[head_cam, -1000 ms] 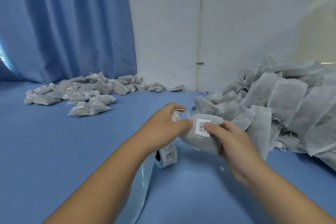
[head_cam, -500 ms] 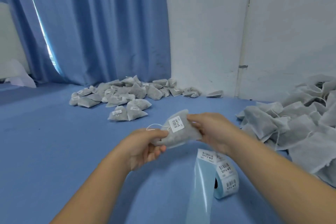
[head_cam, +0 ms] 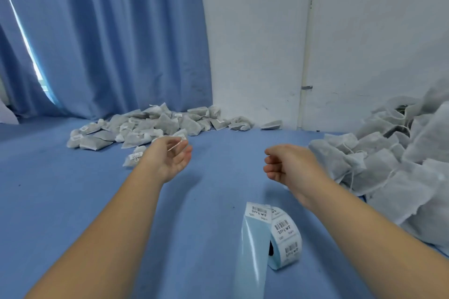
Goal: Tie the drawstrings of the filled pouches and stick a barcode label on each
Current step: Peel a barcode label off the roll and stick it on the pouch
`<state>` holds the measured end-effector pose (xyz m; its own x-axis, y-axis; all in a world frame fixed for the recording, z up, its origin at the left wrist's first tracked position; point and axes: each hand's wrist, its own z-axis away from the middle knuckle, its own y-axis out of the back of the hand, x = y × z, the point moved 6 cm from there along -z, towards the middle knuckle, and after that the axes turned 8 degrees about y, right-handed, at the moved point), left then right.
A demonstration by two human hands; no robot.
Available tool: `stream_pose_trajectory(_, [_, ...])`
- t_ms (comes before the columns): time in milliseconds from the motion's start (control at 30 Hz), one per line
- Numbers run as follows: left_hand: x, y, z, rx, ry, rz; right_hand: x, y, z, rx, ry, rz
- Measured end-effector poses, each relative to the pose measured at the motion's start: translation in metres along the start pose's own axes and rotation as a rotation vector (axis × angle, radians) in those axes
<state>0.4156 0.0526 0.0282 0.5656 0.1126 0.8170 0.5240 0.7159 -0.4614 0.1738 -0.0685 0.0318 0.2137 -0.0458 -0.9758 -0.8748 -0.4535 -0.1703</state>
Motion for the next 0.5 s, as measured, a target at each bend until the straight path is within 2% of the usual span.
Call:
stream_pose_trajectory(133, [-0.022,-0.019,0.026,-0.022,0.041,-0.060,0.000,0.024,0.019,0.012,-0.008,0.035])
stream_pose_trajectory(333, [-0.062,-0.100,0.093,-0.243,0.059,-0.188,0.001,0.061,0.062,-0.007,0.007,-0.027])
stream_pose_trajectory(500, [-0.136,-0.169,0.149,-0.407,0.113,-0.275,0.008,0.104,0.102,-0.007,0.000,-0.098])
